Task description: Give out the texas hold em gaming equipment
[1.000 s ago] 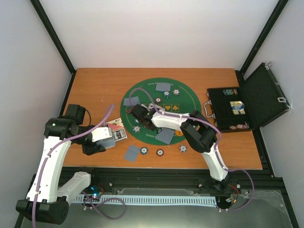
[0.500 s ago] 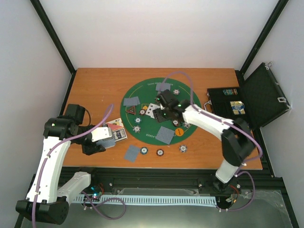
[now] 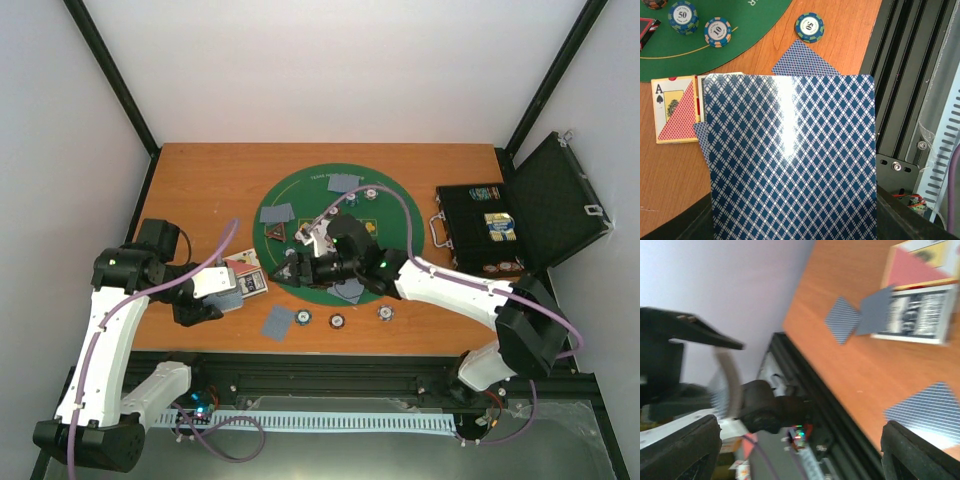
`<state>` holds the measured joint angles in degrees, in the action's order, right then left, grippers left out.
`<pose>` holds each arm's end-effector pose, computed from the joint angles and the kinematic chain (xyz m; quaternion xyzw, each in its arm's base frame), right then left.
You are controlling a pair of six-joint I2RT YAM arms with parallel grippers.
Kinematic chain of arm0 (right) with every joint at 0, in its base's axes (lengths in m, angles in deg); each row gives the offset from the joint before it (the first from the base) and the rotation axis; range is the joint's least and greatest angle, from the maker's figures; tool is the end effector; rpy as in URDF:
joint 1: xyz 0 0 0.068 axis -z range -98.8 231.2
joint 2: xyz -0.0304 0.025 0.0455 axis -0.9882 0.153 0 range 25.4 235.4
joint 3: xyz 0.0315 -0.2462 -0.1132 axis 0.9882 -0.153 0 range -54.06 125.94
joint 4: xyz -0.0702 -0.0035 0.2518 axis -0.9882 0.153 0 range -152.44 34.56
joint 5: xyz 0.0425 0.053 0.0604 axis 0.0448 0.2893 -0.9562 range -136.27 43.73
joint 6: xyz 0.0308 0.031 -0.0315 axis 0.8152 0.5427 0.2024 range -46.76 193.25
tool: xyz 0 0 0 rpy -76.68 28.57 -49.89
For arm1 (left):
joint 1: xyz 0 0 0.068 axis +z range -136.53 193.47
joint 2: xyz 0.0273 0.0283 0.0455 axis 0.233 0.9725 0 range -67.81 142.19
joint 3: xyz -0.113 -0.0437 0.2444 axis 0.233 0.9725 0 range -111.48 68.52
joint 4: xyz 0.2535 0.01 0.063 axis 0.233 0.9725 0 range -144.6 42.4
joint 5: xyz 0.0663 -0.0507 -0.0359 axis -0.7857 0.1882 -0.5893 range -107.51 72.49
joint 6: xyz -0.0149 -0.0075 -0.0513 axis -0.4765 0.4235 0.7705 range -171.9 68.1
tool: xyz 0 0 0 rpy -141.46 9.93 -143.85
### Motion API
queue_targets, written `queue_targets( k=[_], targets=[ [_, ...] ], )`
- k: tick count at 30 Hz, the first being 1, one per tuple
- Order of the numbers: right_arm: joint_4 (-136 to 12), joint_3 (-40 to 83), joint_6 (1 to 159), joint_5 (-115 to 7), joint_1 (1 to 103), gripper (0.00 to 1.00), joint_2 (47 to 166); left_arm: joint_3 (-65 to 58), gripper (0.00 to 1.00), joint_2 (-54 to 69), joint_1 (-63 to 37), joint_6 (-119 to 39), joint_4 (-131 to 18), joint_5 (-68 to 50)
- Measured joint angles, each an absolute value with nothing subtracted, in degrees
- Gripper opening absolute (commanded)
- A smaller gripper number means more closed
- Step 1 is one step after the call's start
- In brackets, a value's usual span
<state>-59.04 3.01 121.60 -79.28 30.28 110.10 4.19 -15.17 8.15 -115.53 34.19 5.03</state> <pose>0.1927 0.2680 0.2625 -0.1585 0.8313 0.5198 0.1171 0.1095 -0.0240 0.3275 0.5698 0.7909 -0.1159 0.1908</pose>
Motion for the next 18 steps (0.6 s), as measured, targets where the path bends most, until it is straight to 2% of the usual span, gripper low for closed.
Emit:
queue_targets(
  k=[9, 18],
  targets=[
    [-72.55, 5.07, 130.85, -83.91, 23.62, 0.86, 116.24, 4.19, 0.01, -14.88, 8.15, -115.53, 34.17, 5.12],
    [-77.81, 11.25, 135.09, -85.42, 18.63, 0.85, 125.47, 4.19, 0.01, -14.88, 8.15, -115.53, 34.19, 5.12]
  ],
)
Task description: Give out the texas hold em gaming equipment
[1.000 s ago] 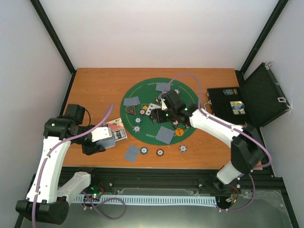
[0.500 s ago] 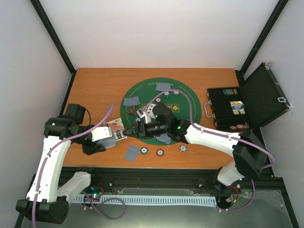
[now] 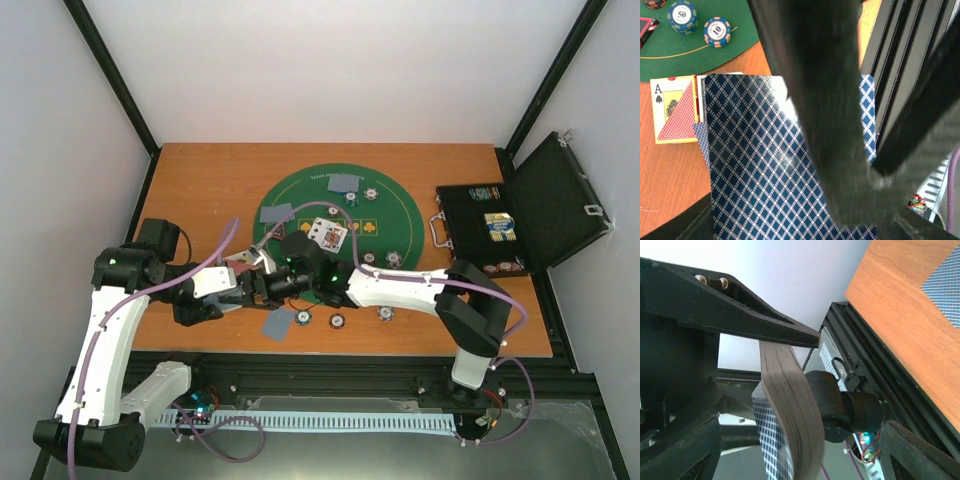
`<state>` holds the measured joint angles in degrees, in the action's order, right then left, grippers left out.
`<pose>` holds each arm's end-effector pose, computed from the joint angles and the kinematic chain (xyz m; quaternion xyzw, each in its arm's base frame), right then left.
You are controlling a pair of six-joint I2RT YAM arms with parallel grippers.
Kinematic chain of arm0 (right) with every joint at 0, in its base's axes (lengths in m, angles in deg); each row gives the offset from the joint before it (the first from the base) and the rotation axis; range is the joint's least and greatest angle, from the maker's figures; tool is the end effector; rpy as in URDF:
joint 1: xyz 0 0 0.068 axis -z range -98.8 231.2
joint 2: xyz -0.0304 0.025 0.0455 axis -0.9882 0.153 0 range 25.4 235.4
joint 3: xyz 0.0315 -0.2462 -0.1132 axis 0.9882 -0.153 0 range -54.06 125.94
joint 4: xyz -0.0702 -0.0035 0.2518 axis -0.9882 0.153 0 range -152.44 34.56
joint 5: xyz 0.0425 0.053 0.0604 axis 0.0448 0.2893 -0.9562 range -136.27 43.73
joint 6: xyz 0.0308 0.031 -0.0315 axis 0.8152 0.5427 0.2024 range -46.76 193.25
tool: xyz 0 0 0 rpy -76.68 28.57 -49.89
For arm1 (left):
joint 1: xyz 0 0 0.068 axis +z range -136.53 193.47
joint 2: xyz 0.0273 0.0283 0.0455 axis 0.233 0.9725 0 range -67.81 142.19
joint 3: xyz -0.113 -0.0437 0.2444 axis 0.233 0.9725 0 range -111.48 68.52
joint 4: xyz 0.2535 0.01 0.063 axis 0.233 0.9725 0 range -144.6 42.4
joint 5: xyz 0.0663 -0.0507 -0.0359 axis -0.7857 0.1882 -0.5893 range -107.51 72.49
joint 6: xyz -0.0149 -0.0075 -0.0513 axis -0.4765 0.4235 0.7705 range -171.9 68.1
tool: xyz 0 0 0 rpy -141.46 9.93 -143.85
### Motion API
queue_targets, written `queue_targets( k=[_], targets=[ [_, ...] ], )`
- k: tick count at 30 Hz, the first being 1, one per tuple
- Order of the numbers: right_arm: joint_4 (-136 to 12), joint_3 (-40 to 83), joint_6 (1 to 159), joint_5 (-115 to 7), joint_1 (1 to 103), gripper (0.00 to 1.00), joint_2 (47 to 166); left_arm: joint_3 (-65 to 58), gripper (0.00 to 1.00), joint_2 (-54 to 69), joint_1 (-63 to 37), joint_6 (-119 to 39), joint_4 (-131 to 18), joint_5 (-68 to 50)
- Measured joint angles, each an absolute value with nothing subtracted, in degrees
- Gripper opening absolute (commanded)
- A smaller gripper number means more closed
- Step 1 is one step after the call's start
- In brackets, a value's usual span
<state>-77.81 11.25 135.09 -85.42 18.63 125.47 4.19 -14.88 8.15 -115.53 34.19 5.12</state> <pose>0.1632 0.3632 0.2494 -0.1985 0.7677 0.6092 0.0120 0.1106 -0.0241 0.3271 0.5695 0.7912 -0.1178 0.1890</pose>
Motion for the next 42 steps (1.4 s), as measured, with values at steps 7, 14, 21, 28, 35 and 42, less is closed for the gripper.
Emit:
queue_targets(
  k=[7, 14, 21, 28, 35, 42],
  targets=[
    [-81.29, 14.77, 137.76, -86.12, 17.80, 0.81, 130.41, 4.19, 0.01, -14.91, 8.15, -115.53, 34.19, 5.12],
    [-84.52, 14.97, 140.68, -86.60, 17.89, 0.73, 134.25, 4.19, 0.01, -15.15, 8.15, -115.53, 34.41, 4.77],
    [-87.96, 10.18, 141.03, -87.17, 19.55, 0.64, 131.57, 4.16, 0.01, -15.15, 8.15, -115.53, 34.39, 4.79],
    [-84.37, 7.85, 138.26, -86.60, 21.39, 0.46, 126.89, 4.16, 0.01, -15.10, 8.15, -115.53, 34.32, 4.69],
    [-81.35, 8.13, 136.03, -85.68, 21.59, 0.09, 124.57, 4.16, 0.01, -15.10, 8.15, -115.53, 34.24, 4.14],
    [-75.17, 8.35, 133.45, -84.33, 24.60, 0.03, 120.55, 4.16, 0.01, -15.15, 8.15, -115.53, 34.19, 3.99]
  ],
)
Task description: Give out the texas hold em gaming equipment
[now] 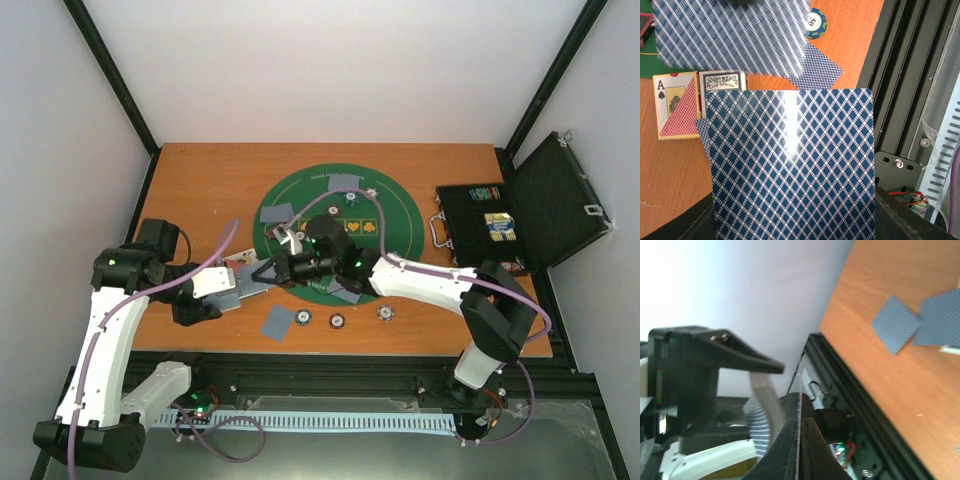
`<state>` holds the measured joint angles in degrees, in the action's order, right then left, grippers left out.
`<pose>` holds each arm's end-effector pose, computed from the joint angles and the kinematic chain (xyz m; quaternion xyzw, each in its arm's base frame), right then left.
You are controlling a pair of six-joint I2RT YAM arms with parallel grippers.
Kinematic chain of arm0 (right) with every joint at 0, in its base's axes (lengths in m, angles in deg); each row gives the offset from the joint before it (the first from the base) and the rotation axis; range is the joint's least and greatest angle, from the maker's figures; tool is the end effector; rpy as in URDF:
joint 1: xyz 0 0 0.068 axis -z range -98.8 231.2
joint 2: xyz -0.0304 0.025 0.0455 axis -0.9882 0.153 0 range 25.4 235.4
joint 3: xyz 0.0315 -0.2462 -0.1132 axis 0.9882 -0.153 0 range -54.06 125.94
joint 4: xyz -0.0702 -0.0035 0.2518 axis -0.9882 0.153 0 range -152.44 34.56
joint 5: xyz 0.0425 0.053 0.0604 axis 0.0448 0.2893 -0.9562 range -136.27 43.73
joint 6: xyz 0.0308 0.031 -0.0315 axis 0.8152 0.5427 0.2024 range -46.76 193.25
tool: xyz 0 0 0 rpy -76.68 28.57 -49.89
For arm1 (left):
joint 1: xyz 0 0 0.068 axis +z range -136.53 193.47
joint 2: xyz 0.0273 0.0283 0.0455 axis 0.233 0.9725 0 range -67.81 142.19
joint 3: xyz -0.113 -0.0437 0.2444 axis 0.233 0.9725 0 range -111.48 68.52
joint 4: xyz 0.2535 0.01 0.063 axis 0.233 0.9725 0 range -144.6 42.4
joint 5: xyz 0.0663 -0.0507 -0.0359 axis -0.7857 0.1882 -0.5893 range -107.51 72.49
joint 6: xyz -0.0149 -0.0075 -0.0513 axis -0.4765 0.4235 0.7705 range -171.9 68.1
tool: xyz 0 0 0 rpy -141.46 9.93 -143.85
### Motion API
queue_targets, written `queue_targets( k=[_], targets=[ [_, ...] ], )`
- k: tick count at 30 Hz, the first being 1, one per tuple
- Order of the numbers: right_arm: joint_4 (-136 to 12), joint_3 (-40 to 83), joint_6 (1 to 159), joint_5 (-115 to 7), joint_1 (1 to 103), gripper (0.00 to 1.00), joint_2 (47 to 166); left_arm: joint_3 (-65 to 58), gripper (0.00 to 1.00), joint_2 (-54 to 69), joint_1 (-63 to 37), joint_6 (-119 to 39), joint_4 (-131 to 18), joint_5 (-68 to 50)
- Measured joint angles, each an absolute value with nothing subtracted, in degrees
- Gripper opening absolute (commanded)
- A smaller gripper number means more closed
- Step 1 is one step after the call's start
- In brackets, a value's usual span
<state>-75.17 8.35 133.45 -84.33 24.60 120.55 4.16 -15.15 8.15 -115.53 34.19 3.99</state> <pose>0.1898 0.3277 0.2596 -0.1626 0.7799 0.6018 0.0565 0.1097 -0.0234 0.3274 0.5700 0.7929 -0.1080 0.1867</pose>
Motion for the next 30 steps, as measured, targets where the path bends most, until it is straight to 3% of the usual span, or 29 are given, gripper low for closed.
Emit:
queue_targets(
  k=[6, 10, 18, 25, 30],
  targets=[
    [-62.97, 10.51, 126.54, -82.97, 31.01, 0.03, 118.52, 4.16, 0.01, -15.17, 8.15, -115.53, 34.19, 4.79],
    [-44.85, 21.18, 113.95, -74.95, 35.16, 0.03, 119.46, 4.16, 0.01, -15.15, 8.15, -115.53, 34.19, 4.84],
    [-19.91, 45.05, 89.74, -32.27, 36.56, 0.03, 133.71, 4.16, 0.01, -15.15, 8.15, -115.53, 34.21, 4.79],
    [-16.31, 46.38, 75.75, -1.25, 36.38, 0.03, 149.99, 4.16, 0.01, -15.15, 8.15, -115.53, 34.21, 4.82],
    [-19.65, 45.99, 68.99, 7.62, 36.10, 0.04, 153.60, 4.16, 0.01, -15.17, 8.15, -115.53, 34.21, 4.79]
  ],
)
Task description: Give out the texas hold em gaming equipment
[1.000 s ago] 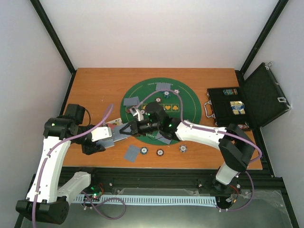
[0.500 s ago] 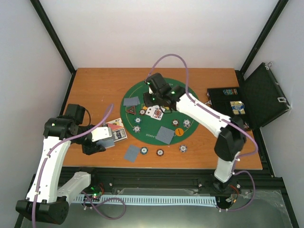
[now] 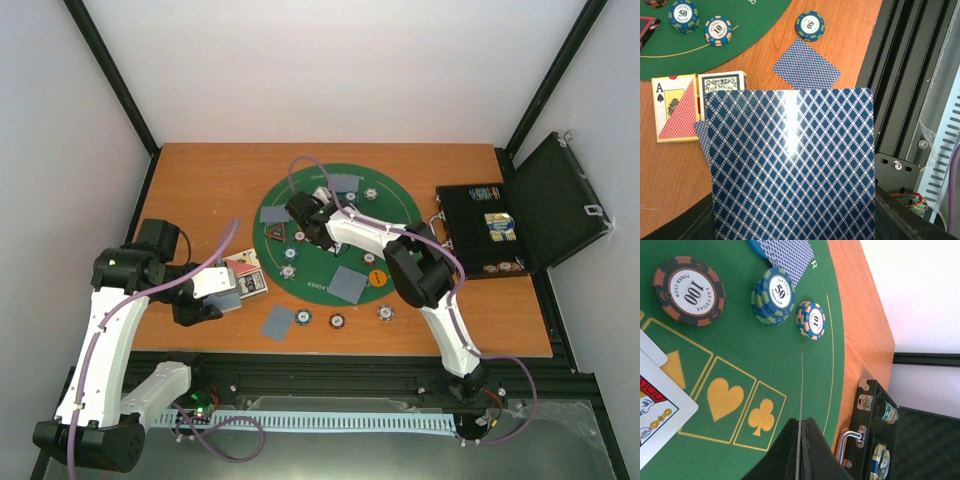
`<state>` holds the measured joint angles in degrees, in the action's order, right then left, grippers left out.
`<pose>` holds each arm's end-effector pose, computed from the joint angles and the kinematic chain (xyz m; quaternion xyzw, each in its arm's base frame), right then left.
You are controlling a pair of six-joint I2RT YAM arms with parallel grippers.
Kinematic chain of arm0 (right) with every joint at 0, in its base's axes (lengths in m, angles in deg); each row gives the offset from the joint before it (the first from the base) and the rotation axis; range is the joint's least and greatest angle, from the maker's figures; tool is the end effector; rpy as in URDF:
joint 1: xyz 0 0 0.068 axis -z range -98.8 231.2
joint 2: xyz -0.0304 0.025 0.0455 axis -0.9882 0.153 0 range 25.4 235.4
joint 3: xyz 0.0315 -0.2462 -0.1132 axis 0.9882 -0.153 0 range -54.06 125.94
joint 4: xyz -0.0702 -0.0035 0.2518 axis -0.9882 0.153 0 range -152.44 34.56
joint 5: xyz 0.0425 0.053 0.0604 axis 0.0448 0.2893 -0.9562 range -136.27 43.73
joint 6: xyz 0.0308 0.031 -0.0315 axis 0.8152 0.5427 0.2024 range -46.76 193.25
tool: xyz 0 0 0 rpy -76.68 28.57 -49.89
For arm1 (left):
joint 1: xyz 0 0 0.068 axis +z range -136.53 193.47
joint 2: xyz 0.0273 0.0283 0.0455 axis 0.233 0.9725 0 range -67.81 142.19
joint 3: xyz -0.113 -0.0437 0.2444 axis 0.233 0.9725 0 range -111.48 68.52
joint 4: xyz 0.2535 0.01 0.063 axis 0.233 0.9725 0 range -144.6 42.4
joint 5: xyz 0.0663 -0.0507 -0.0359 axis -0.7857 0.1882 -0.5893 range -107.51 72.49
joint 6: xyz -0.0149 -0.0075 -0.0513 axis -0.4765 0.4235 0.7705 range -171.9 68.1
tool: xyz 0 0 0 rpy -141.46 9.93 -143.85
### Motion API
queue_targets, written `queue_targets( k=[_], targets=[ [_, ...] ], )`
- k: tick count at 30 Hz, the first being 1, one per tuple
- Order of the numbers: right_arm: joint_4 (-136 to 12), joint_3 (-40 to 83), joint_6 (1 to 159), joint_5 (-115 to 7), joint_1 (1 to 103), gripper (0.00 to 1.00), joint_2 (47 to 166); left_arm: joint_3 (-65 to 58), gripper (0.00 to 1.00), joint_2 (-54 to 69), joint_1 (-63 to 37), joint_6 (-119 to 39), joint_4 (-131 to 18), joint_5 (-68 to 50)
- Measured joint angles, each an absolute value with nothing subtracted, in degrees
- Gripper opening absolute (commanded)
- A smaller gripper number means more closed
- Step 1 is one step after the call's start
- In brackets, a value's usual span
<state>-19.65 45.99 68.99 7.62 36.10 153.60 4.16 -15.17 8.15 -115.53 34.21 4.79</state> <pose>0.3441 0.3046 0.1686 -0.2989 0.8302 -0.3672 0.2942 0.1095 -0.0238 0.3276 0.5698 0.7913 -0.1140 0.1899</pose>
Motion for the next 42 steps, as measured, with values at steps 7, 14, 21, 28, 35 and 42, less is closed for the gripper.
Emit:
queue_targets(
  k=[7, 14, 21, 28, 35, 42],
  targets=[
    [-21.03, 43.14, 68.23, 6.62, 35.22, 0.16, 155.15, 4.16, 0.01, -15.60, 8.15, -115.55, 34.21, 4.60],
    [-21.14, 36.70, 69.10, 1.66, 33.08, 0.29, 155.08, 4.16, 0.01, -15.65, 8.15, -115.55, 34.21, 4.60],
    [-21.01, 36.50, 71.31, -4.35, 33.19, 0.53, 151.74, 4.16, 0.01, -15.69, 8.15, -115.55, 34.21, 4.58],
    [-19.76, 36.50, 74.65, -12.25, 33.67, 0.63, 146.43, 4.16, 0.01, -15.74, 8.15, -115.58, 34.34, 4.55],
    [-20.64, 34.60, 84.86, -33.71, 37.04, 0.86, 133.14, 4.16, 0.01, -15.80, 8.15, -115.55, 34.45, 4.64],
    [-34.30, 24.41, 102.08, -61.12, 36.71, 0.95, 117.75, 4.16, 0.01, -15.80, 8.15, -115.55, 34.43, 4.93]
  ],
)
